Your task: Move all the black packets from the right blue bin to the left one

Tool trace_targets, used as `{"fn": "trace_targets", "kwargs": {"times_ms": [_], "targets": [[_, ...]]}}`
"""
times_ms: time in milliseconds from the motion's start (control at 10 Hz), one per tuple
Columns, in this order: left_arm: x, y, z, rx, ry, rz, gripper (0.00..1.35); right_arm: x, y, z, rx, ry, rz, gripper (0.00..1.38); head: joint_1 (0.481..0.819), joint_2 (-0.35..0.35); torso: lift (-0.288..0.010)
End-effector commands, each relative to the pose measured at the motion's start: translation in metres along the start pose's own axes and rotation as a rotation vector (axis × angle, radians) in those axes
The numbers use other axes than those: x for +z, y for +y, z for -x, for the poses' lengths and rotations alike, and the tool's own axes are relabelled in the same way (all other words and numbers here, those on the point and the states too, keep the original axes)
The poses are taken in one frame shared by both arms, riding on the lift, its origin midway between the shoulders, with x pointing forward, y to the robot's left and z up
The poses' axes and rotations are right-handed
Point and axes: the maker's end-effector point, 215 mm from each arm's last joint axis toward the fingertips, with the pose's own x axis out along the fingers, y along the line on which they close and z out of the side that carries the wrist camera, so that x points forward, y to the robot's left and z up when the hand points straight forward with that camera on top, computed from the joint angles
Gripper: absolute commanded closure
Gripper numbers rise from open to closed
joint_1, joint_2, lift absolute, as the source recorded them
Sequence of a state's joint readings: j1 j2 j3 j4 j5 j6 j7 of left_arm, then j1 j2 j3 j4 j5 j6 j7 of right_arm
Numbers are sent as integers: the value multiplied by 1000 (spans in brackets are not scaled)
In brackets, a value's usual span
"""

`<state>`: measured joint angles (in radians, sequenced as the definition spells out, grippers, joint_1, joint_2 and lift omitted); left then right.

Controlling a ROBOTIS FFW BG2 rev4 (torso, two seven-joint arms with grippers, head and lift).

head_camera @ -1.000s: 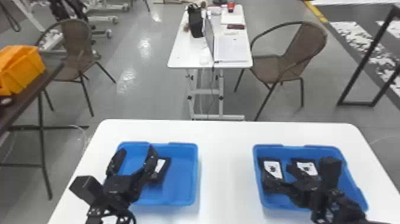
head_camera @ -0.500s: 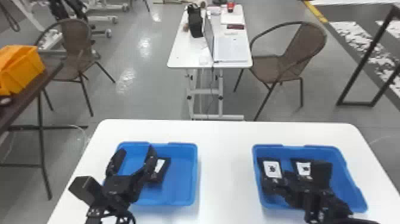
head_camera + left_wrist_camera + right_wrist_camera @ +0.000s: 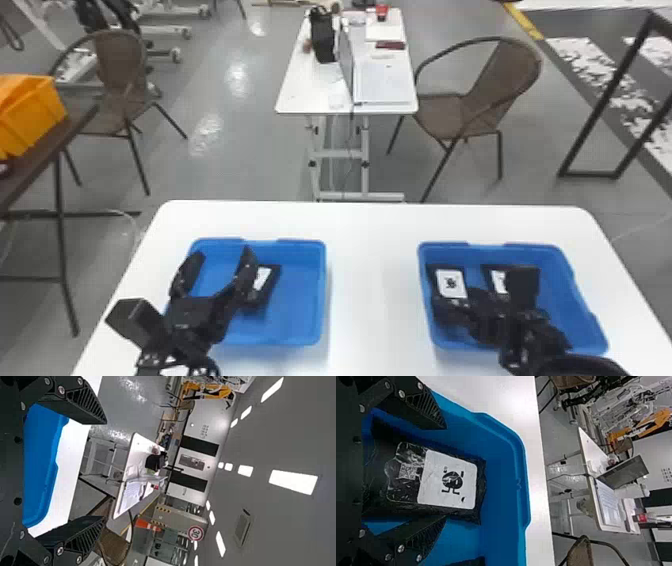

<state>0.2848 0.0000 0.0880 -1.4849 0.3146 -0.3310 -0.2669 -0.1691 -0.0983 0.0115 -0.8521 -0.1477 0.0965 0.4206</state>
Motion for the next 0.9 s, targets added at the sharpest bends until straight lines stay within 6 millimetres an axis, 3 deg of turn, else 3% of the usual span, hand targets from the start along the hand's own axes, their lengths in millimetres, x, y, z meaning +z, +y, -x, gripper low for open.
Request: {"fn": "trace_targets", "kwargs": {"times_ms": [0,100,200,400,800], "targets": [[0,2,1,6,0,3,188,-9,0,-2,-1,30,-5,283,695,58,0],[-1,3,1,7,2,4,188,-15,-1,-3,4,56,-11,407,695,64,0],[-1,4,1,9,2,8,188,-21,1,-4,12,81,-16,722,695,65,0],[0,6,2,10,0,16,188,-8,9,4,10,27,-40,1305,695,71,0],[-1,9,3,17,1,26,188,33,14,36,-32,-103,-23,1282,695,70,0]]}}
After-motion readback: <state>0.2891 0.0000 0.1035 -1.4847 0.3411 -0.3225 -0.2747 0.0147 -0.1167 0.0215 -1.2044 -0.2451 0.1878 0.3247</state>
